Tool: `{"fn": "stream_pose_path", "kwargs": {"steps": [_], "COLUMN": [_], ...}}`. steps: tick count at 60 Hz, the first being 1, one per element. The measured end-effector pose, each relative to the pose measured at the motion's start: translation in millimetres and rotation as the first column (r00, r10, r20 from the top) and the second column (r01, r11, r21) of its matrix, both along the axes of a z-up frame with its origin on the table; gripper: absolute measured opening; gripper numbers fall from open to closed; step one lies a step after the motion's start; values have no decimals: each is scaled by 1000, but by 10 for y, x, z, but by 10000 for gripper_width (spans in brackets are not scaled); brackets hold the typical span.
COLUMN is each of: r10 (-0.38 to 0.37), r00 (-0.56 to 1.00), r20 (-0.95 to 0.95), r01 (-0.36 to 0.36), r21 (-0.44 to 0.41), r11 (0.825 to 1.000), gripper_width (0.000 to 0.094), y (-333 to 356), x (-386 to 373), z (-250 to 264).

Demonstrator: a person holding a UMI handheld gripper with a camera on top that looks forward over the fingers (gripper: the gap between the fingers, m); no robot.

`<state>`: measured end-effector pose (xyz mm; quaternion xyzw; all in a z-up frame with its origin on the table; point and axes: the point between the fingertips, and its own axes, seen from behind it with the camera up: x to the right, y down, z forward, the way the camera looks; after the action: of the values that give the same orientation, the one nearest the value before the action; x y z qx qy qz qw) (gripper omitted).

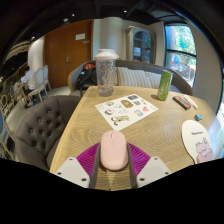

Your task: Arrange mouse

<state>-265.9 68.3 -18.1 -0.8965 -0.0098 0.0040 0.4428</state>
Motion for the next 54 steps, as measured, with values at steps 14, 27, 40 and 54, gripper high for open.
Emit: {"fn": "stream_pose_path", "kwargs": {"steps": [14, 27, 40, 54], "r10": [114, -57, -171, -167], "r00": [990, 992, 985, 986], "r20": [-86, -115, -10, 0], "r01": [-120, 83, 170, 167], "r21": [-73, 234, 148, -3], "r11": [990, 969, 974, 986], "gripper_width": [361, 361, 360, 410], "y": [-228, 187, 128, -192], "x": [-141, 1363, 3016, 3409], "z": [164, 1718, 1085, 90]}}
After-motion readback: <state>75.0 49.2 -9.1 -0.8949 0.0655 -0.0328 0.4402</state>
